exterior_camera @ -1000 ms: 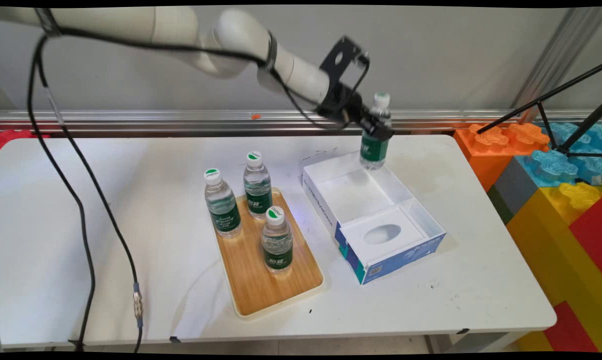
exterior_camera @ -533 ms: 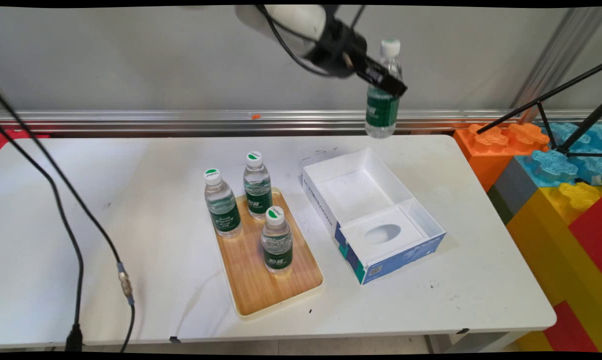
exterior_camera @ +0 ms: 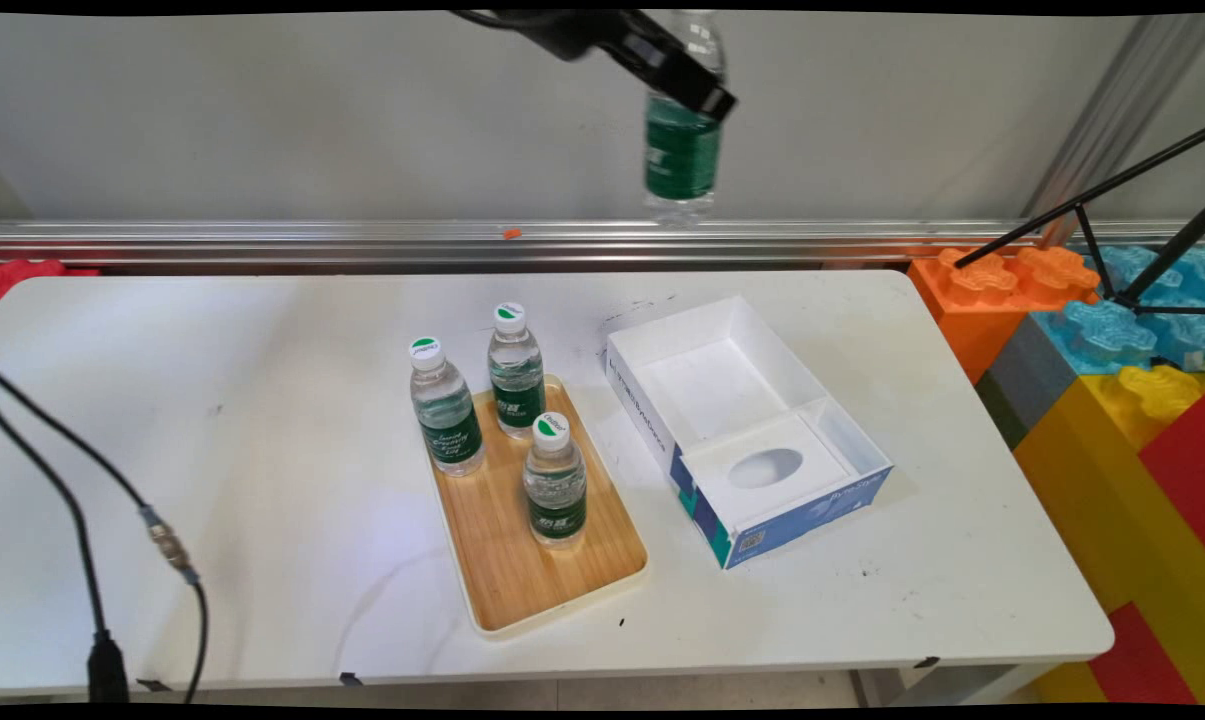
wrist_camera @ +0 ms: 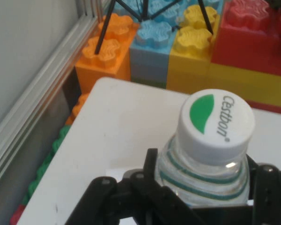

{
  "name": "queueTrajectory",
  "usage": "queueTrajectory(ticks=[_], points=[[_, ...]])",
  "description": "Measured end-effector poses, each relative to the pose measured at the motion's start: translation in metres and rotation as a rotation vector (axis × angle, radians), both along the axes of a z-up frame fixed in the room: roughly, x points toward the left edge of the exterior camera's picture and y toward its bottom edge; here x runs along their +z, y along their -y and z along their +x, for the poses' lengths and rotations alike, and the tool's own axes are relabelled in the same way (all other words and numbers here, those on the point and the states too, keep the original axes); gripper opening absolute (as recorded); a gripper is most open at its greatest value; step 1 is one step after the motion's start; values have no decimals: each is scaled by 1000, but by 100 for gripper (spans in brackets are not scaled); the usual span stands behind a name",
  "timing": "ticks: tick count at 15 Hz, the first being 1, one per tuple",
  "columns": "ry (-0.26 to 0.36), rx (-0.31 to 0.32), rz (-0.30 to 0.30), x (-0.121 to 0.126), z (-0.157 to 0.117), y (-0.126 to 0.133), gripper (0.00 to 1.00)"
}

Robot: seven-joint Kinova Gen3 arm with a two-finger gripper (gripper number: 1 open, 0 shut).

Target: Place the picked object on the tray

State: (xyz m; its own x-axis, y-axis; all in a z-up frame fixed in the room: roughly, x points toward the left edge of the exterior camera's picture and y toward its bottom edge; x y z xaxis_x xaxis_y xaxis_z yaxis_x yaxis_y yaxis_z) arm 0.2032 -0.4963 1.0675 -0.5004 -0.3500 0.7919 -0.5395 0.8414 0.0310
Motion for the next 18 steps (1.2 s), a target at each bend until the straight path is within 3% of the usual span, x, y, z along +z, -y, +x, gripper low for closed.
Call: queueTrajectory(ticks=[3,8,12,18], points=[[14,-18,11,17,39,-26,0],[30,-44,25,22,97,-69,0],[35,-108,30,6,138,-112,0],[50,-168,29,-32,167,-152,0]])
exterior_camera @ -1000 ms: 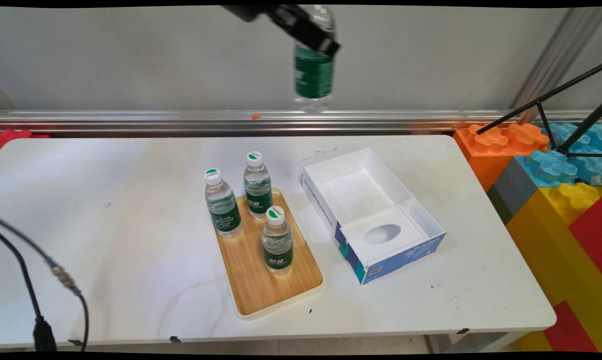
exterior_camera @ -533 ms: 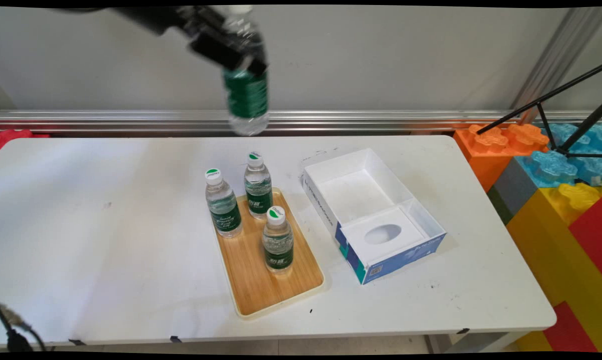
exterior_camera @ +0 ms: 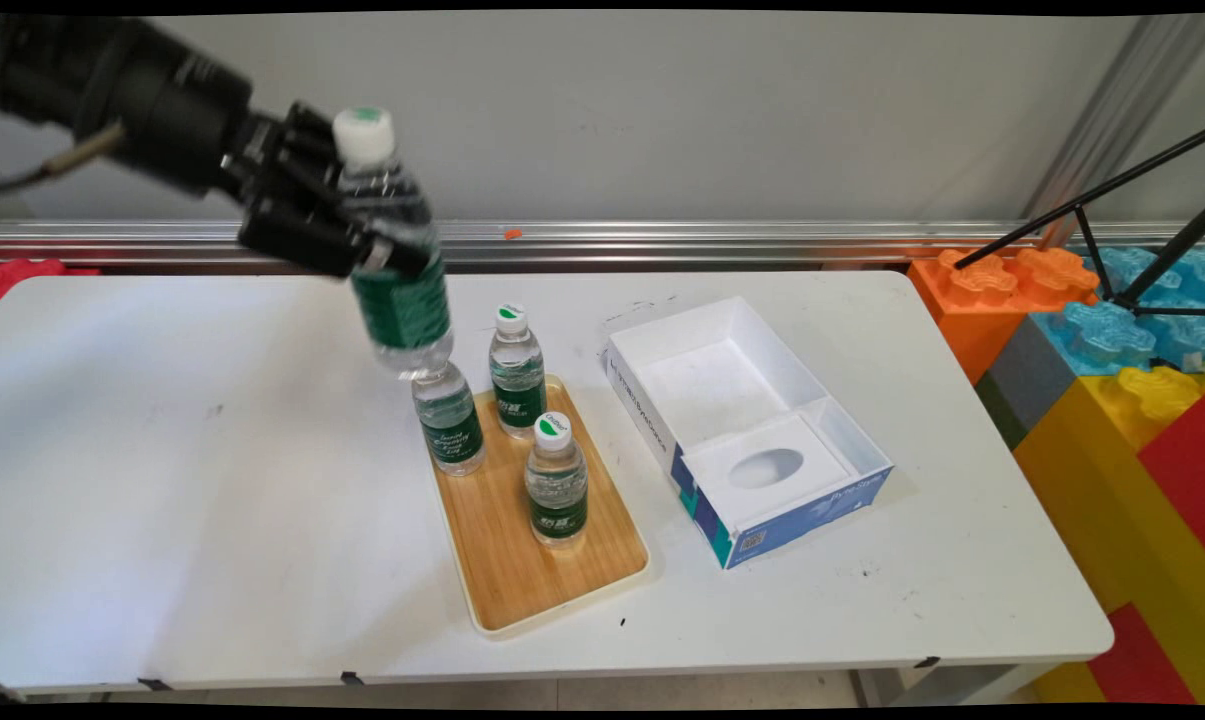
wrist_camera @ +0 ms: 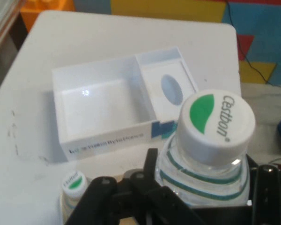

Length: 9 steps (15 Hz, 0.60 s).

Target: Place the picked object on the tray

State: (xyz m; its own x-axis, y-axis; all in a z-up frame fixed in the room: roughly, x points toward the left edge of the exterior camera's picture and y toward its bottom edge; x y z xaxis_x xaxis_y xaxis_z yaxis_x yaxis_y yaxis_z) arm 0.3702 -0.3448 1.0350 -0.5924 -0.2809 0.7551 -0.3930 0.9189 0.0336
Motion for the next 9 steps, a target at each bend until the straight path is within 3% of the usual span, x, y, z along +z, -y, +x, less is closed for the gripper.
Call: queueTrajectory(ticks=[9], points=[[5,-15,25,-71,19,-29,0]])
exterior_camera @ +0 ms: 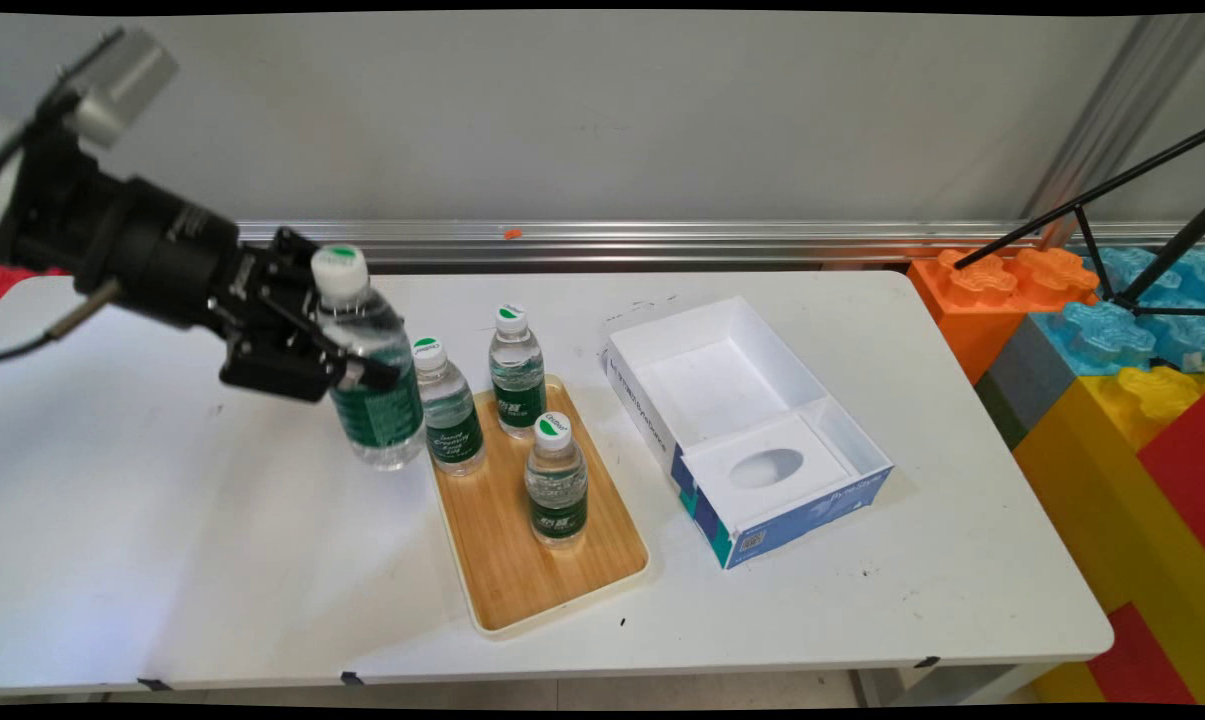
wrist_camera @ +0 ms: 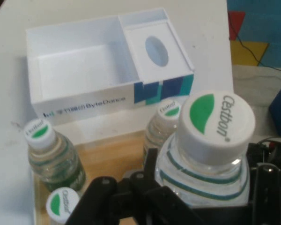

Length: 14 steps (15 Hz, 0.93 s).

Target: Place the picked object on the tray

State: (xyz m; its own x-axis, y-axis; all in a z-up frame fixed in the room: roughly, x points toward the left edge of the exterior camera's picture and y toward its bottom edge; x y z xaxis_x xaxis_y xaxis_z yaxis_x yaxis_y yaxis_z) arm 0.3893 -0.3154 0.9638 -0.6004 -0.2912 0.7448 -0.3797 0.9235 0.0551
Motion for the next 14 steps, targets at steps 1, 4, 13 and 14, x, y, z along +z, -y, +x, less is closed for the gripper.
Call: queueTrajectory(ticks=[1,4,13,14], points=[[1,0,4,-8,2,-3,0],[2,1,9,-26,6,-7,0],[-15,21,-16,-77,3,-2,0],[-20,21,-21,-82,1,-1,0]])
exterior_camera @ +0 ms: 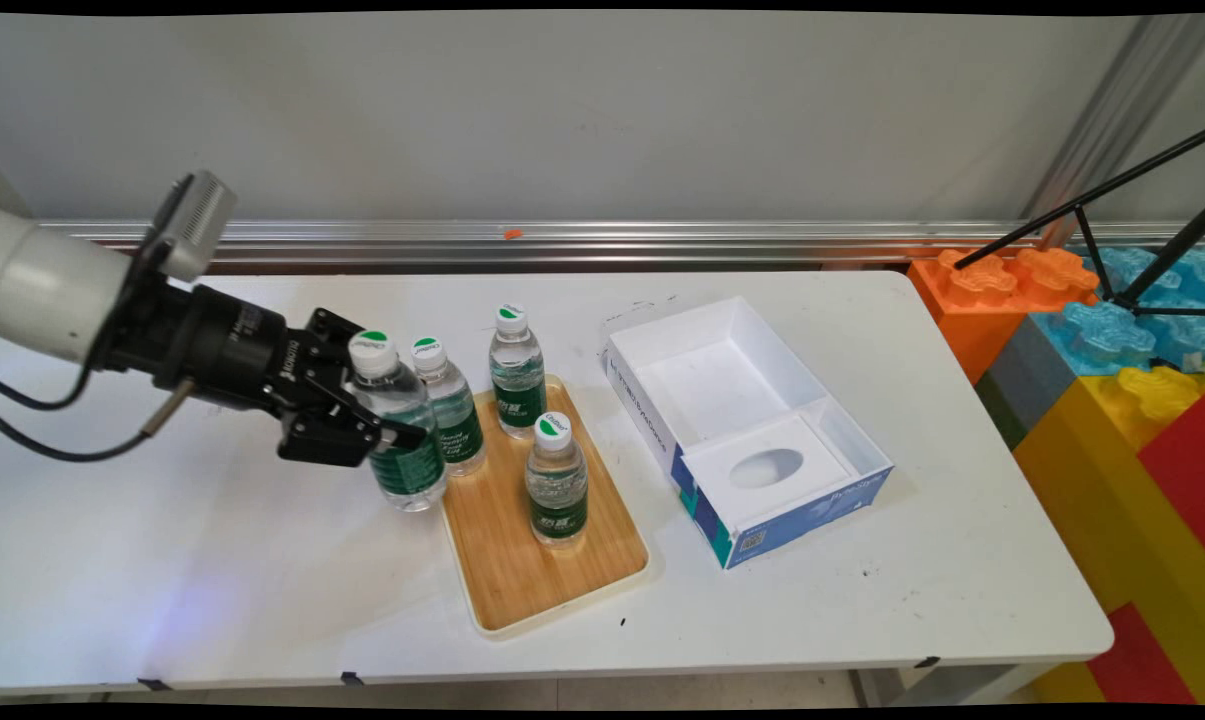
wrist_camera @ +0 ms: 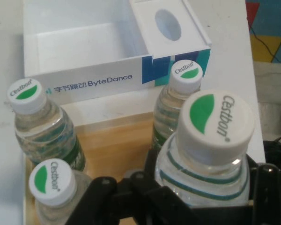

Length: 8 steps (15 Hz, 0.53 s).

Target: Place the picked object on the tray

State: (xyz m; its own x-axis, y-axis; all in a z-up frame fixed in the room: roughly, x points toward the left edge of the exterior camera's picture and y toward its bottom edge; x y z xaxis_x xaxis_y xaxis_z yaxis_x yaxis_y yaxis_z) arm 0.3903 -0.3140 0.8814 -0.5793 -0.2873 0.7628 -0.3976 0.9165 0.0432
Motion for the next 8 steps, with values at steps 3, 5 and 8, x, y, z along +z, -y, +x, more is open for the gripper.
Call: queueTrajectory(ticks=[3,5,8], points=[[-12,-12,-17,-15,-6,2,0],[-16,-23,-26,-22,-9,1,0],[-16,-42,-40,-34,-14,0,0]])
